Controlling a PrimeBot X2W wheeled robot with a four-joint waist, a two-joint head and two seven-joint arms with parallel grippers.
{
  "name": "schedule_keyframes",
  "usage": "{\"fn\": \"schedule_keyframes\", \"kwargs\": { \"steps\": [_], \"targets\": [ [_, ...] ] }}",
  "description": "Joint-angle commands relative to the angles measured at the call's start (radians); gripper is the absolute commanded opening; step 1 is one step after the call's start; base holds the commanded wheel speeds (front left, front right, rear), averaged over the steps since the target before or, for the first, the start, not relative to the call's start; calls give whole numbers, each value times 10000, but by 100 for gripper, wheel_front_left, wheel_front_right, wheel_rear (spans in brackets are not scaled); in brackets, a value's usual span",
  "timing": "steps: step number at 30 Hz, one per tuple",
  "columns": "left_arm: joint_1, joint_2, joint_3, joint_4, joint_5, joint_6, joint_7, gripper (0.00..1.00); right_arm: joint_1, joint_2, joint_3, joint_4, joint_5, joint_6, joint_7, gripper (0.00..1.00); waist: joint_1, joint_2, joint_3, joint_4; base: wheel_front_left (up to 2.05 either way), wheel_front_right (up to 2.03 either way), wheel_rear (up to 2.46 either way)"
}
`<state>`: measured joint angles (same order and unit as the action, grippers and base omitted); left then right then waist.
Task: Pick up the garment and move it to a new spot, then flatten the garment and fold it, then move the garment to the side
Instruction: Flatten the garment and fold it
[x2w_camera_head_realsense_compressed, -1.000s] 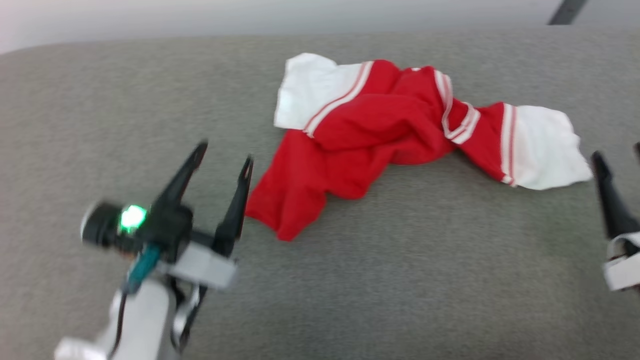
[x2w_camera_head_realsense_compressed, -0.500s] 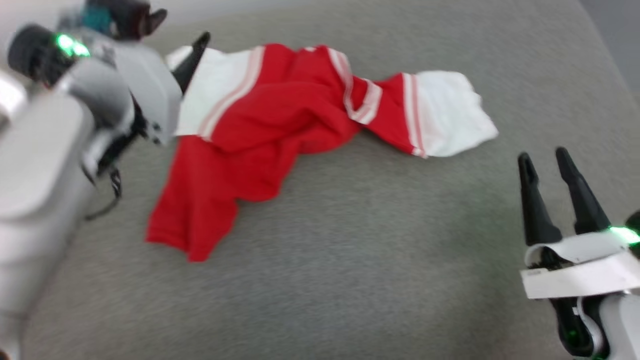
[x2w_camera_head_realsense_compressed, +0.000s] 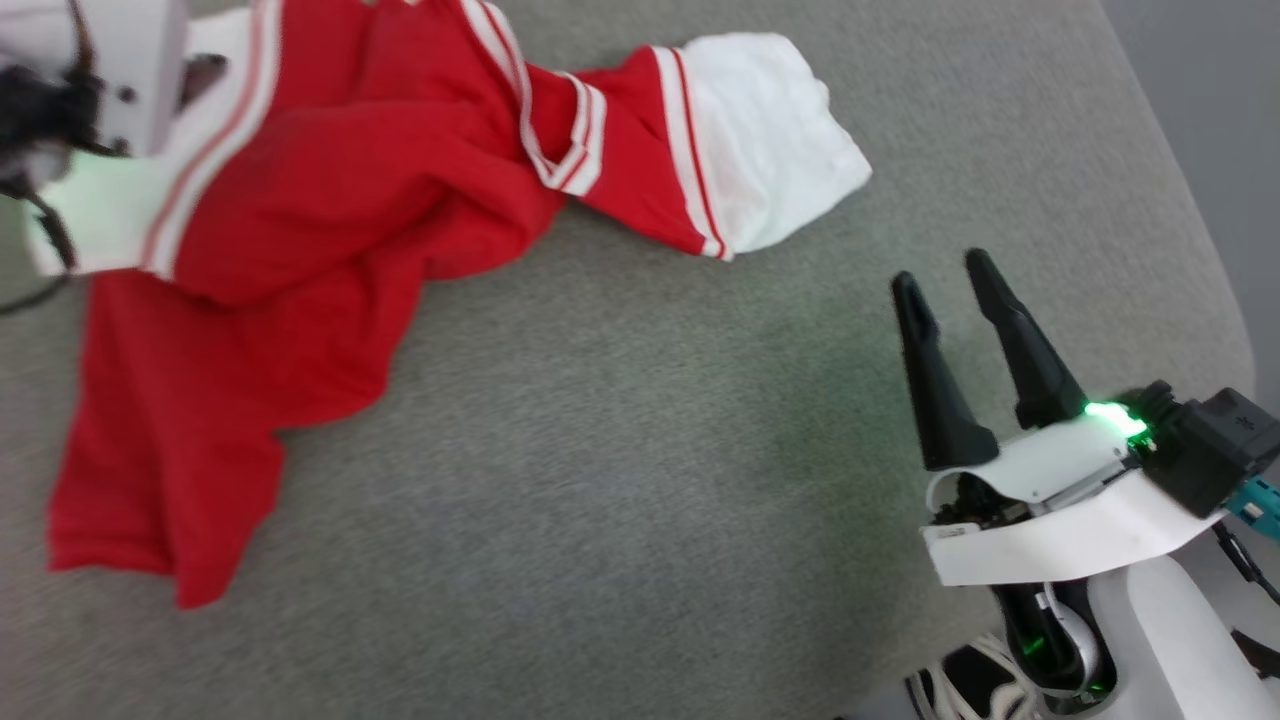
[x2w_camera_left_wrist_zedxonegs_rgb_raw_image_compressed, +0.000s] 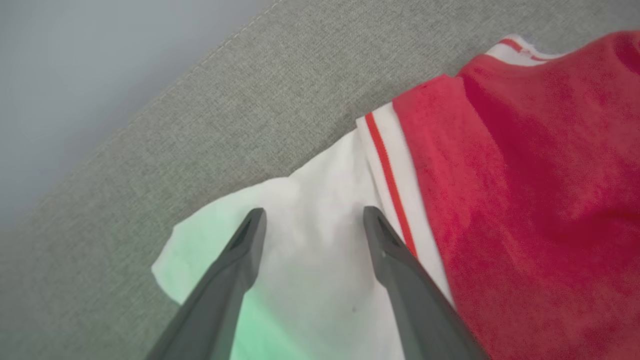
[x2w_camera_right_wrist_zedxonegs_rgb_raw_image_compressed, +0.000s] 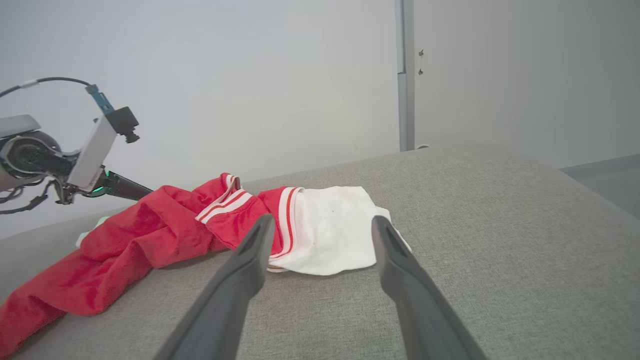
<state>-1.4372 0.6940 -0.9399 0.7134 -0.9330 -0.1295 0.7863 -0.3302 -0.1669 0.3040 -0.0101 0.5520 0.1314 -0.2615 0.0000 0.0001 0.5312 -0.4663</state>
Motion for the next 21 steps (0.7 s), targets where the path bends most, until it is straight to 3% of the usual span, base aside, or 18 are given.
{"fn": "schedule_keyframes", "kwargs": {
  "steps": [1, 9, 10, 13, 14, 15, 21],
  "targets": [
    [-239, 105, -61, 113, -3, -14, 110, 100, -153, 47, 146, -105, -75, -15, -44, 100, 0, -1, 845, -828, 0, 0, 0],
    [-320, 106, -797, 677, -535, -19, 2036, 99, -295, 98, 320, -476, -303, -15, -44, 100, 0, -1, 1000, -854, 0, 0, 0],
    [-303, 77, -845, 651, -621, -19, 2170, 89, -290, 98, 307, -502, -321, -15, -44, 100, 0, -1, 1003, -840, 0, 0, 0],
    [-251, 80, -1049, 417, -897, -23, 2516, 36, -316, 43, 283, -535, -351, -15, -45, 100, 0, -1, 1008, -793, 0, 0, 0],
    [-239, 124, -1116, 311, -962, -31, 2597, 10, -329, 24, 283, -547, -356, -15, -45, 100, 0, -1, 1020, -785, 0, 0, 0],
    [-250, 196, -1174, 220, -1026, -30, 2645, 0, -346, -5, 304, -554, -363, -15, -45, 100, 0, -1, 1036, -780, 0, 0, 0],
    [-332, 444, -1534, -166, -1168, -28, 2258, 0, -1053, -835, 1219, -196, -807, -15, -45, 100, 0, -1, 1111, -747, 0, 0, 0]
  ]
}}
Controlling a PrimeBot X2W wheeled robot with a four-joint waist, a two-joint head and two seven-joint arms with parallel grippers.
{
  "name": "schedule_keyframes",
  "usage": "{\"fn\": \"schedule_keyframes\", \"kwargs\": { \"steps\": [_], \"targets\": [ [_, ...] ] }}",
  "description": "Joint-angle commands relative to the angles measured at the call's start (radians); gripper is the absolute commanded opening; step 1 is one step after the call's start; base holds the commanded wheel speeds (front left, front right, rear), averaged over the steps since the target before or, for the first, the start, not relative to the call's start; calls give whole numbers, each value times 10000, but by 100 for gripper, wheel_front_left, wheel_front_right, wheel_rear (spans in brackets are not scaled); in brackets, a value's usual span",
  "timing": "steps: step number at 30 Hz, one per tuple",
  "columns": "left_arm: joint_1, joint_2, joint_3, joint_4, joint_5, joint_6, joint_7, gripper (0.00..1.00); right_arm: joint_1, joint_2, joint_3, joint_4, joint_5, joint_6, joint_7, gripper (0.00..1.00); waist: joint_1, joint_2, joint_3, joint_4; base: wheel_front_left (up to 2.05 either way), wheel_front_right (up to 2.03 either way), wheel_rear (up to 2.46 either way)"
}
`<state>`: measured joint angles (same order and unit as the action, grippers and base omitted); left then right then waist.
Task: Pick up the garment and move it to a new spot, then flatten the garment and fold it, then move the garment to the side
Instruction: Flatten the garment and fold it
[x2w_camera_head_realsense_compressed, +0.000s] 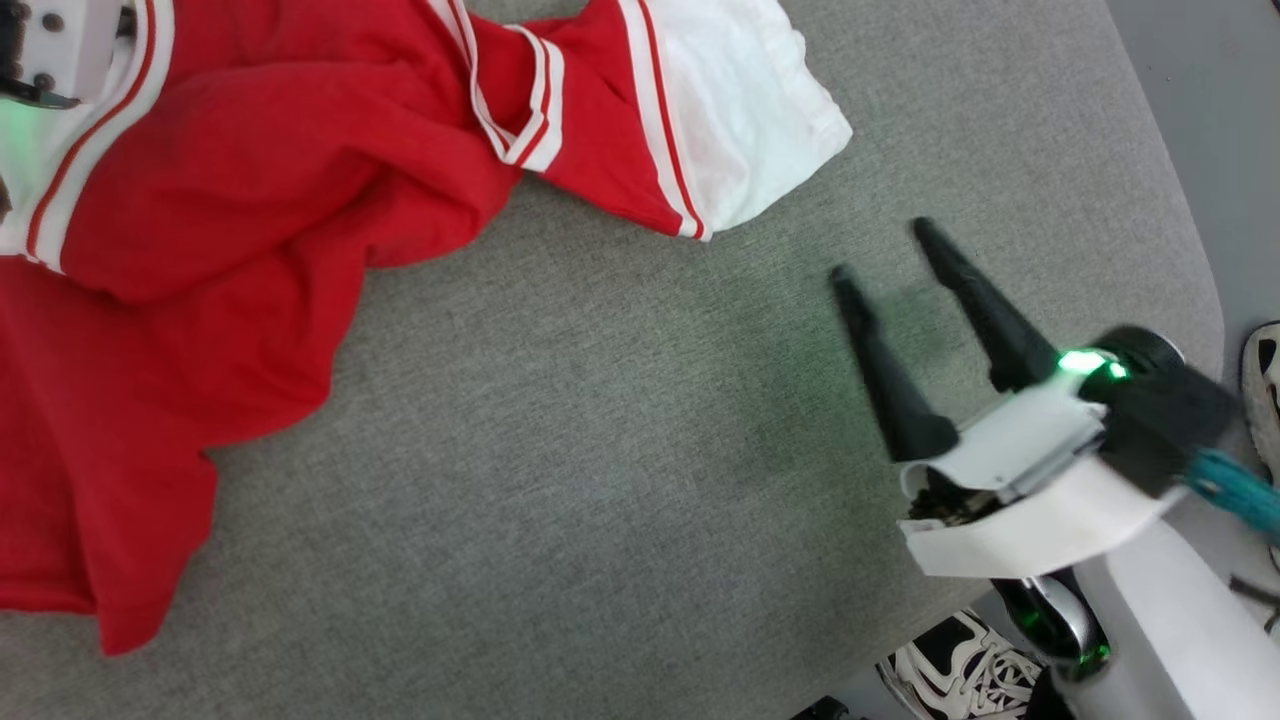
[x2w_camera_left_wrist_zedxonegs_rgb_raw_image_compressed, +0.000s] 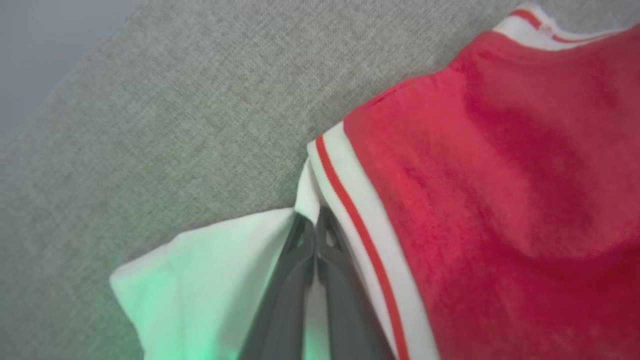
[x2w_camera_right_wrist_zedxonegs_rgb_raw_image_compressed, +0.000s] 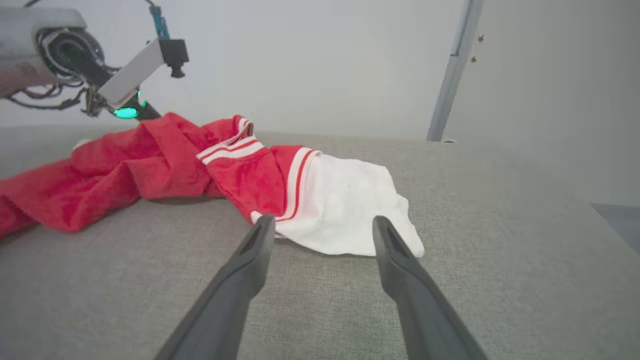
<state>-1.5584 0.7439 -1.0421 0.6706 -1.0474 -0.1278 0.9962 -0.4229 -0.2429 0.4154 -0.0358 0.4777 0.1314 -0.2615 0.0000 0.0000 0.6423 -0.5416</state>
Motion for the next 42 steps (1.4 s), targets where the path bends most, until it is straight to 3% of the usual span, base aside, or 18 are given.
{"fn": "schedule_keyframes", "kwargs": {
  "steps": [1, 7, 11, 19, 23, 24, 25, 26, 34, 39, 42],
  "targets": [
    [861, -41, -563, 226, -42, -45, 45, 0, -359, -370, 457, 243, -261, -15, -45, 100, 0, 0, -6, 17, 0, 0, 0],
    [792, -310, -831, 110, -307, -47, -458, 0, -2592, -2016, 3003, 1264, -1151, -16, 921, 100, 0, 0, -1, 242, 0, 0, 0],
    [715, -537, -1041, 18, -550, -50, -637, 0, -4268, -2743, 4546, 1629, -1561, -16, 1694, 100, 0, 0, 84, 480, 0, 0, 0],
    [426, -843, -1465, -77, -950, -52, -986, 0, -6928, -3632, 7055, 2390, -1325, -16, 2720, 100, 0, 0, 319, 924, 0, 0, 0],
    [337, -922, -1710, -84, -1115, -51, -1172, 0, -7663, -3584, 7985, 2773, -840, -15, 2742, 100, 0, 0, 403, 1059, 0, 0, 0],
    [318, -922, -1772, -80, -1146, -51, -1217, 0, -7764, -3570, 8143, 2851, -740, -15, 2728, 49, 0, 0, 413, 1089, 0, 0, 0],
    [304, -925, -1826, -72, -1184, -51, -1306, 0, -7851, -3566, 8254, 2925, -680, -15, 2681, 21, 0, 0, 414, 1117, 0, 0, 0],
    [316, -944, -1854, -67, -1239, -51, -1406, 0, -7919, -3579, 8332, 2989, -669, -15, 2686, 0, 0, 0, 393, 1136, 0, 0, 0],
    [366, -1152, -1690, -102, -1940, -52, -2892, 0, -7684, -4027, 7846, 2702, -132, -16, 2432, 0, 0, 0, -211, 1325, 0, 0, 0],
    [417, -1019, -1350, -623, -2446, -46, -4580, 0, -7113, -4791, 7036, 1668, 862, -16, 2621, 0, 0, 0, -956, 1739, 0, 0, 0],
    [715, -983, -1108, -1147, -2892, -40, -5721, 0, -6666, -5396, 6014, 974, 1649, -16, 2822, 0, 0, 0, -1412, 2176, 0, 0, 0]
  ]
}}
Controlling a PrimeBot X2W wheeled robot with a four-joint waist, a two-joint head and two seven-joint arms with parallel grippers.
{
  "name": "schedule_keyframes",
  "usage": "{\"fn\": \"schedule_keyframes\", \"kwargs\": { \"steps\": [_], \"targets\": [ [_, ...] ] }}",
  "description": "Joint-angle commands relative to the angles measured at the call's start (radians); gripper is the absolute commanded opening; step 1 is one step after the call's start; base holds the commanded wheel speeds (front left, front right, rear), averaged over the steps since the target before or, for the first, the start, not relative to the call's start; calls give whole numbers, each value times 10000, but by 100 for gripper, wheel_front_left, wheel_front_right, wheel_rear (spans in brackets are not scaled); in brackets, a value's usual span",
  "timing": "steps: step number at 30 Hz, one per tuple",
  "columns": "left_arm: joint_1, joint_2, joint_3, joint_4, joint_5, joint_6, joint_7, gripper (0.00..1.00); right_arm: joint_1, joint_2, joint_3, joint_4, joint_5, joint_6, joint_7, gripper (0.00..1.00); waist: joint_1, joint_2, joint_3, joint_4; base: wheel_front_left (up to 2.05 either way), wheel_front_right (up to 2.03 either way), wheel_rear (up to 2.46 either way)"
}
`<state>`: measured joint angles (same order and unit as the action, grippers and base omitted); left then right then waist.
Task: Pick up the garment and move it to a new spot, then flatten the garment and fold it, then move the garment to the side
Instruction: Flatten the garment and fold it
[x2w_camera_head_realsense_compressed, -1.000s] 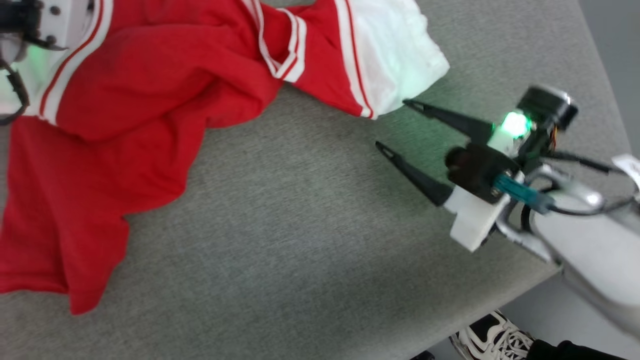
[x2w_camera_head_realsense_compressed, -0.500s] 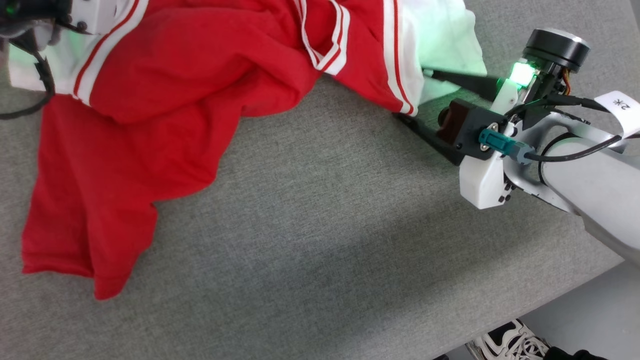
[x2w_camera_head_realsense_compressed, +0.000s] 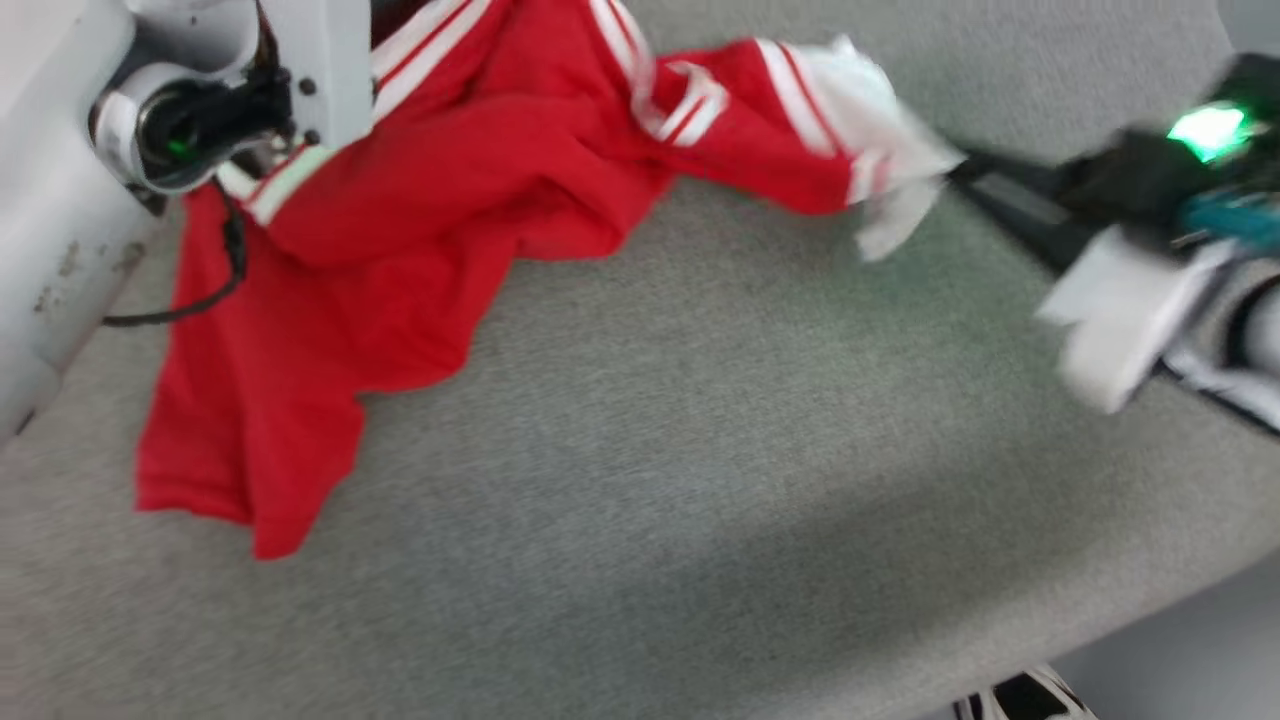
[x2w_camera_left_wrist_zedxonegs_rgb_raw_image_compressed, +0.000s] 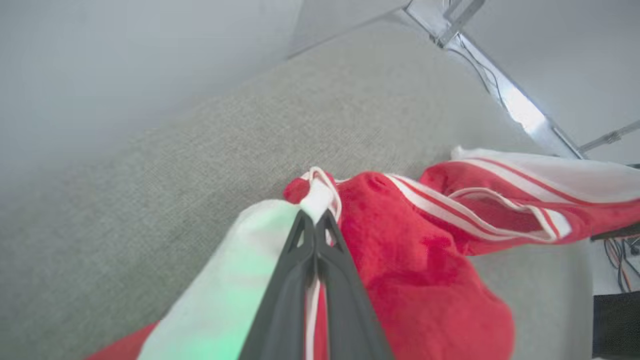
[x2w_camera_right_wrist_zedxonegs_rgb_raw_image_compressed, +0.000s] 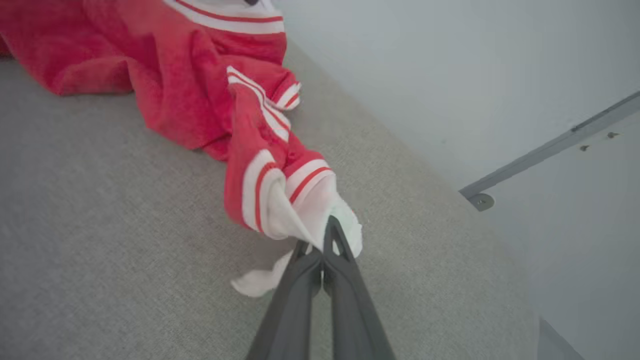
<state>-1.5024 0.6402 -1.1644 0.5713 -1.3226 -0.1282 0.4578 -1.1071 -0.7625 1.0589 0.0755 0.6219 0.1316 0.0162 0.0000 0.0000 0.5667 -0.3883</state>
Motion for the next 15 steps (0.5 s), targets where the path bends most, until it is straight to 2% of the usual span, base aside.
{"fn": "schedule_keyframes", "kwargs": {
  "steps": [1, 6, 10, 12, 15],
  "targets": [
    [263, 94, 241, -319, -332, -33, -732, 0, 351, -359, -808, -323, 428, -18, 120, 0, 0, 0, -770, 795, 0, 0, 0],
    [532, 307, 605, -1070, -771, -33, -2215, 0, 1198, -865, -2648, -632, 1283, -18, 492, 0, 0, 0, -1047, 1612, 0, 0, 0],
    [441, 337, 625, -1062, -605, -33, -2840, 0, 1403, -602, -3457, -397, 2061, -17, 669, 0, 0, 0, -974, 2044, 0, 0, 0],
    [204, 295, 740, -711, -429, -32, -3349, 0, 1047, -477, -3849, -19, 2155, -18, 820, 0, 0, 0, -834, 2254, 0, 0, 0],
    [-166, -26, 910, 135, -98, -32, -4133, 0, 184, 56, -4213, 894, 2098, -17, 1000, 0, 0, 0, -645, 2431, 0, 0, 0]
  ]
}}
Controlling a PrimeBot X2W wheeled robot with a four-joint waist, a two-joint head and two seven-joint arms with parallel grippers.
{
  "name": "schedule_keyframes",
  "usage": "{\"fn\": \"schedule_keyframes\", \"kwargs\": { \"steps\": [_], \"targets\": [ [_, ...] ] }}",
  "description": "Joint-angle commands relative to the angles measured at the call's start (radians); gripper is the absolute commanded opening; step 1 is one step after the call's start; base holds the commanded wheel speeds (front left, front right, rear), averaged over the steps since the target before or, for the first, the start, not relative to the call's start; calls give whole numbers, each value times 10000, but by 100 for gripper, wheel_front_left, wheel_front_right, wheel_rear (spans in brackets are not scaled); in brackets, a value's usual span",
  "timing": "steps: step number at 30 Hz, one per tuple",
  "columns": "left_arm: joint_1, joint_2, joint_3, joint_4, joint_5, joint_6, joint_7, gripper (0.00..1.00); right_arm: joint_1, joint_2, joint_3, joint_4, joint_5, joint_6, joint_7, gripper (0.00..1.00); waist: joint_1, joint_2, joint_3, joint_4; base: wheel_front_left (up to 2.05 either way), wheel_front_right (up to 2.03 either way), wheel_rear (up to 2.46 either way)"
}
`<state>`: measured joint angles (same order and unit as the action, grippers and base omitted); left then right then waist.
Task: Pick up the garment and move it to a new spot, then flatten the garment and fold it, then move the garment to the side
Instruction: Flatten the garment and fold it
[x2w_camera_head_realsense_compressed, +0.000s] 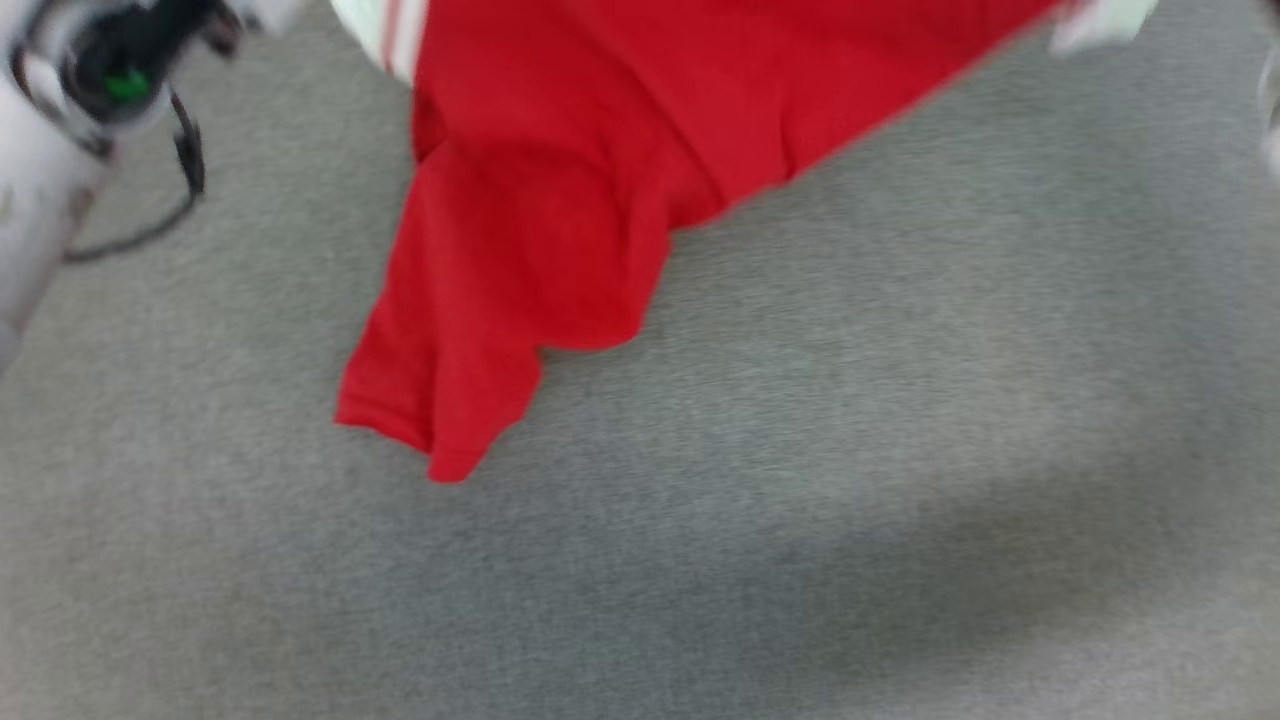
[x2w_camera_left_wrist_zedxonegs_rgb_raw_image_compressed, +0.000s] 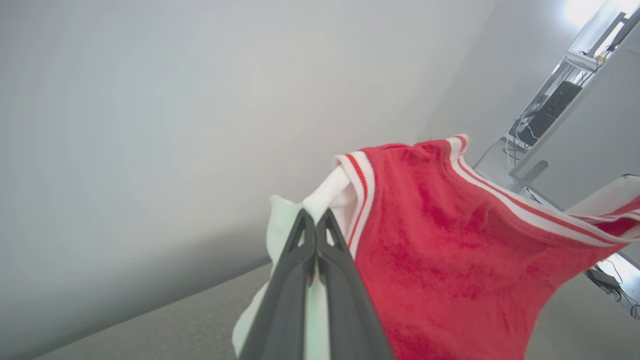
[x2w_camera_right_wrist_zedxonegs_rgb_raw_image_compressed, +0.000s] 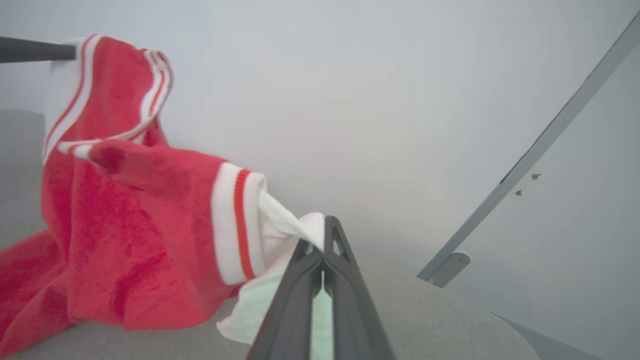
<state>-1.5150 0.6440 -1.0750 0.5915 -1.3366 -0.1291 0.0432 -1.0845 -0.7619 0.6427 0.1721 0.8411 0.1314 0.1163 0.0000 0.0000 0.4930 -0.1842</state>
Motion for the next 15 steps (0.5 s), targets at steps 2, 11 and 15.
{"fn": "schedule_keyframes", "kwargs": {
  "steps": [2, 11, 15],
  "targets": [
    [-400, -354, 152, 582, 113, -24, -327, 0, -938, 423, -229, 719, -224, -16, 122, 0, 0, 0, 219, 426, 0, 0, 0],
    [-3355, -1421, 1169, 3531, 1005, 720, -2756, 0, -5388, 2297, -1489, 4543, -1220, -16, -1114, 0, 0, 0, 586, 466, 0, 0, 0],
    [-4557, -1511, 2163, 4070, 1346, 866, -3077, 0, -6829, 2968, -2147, 6073, -2028, -18, -2433, 0, 0, 0, 578, 434, 0, 0, 0]
  ]
}}
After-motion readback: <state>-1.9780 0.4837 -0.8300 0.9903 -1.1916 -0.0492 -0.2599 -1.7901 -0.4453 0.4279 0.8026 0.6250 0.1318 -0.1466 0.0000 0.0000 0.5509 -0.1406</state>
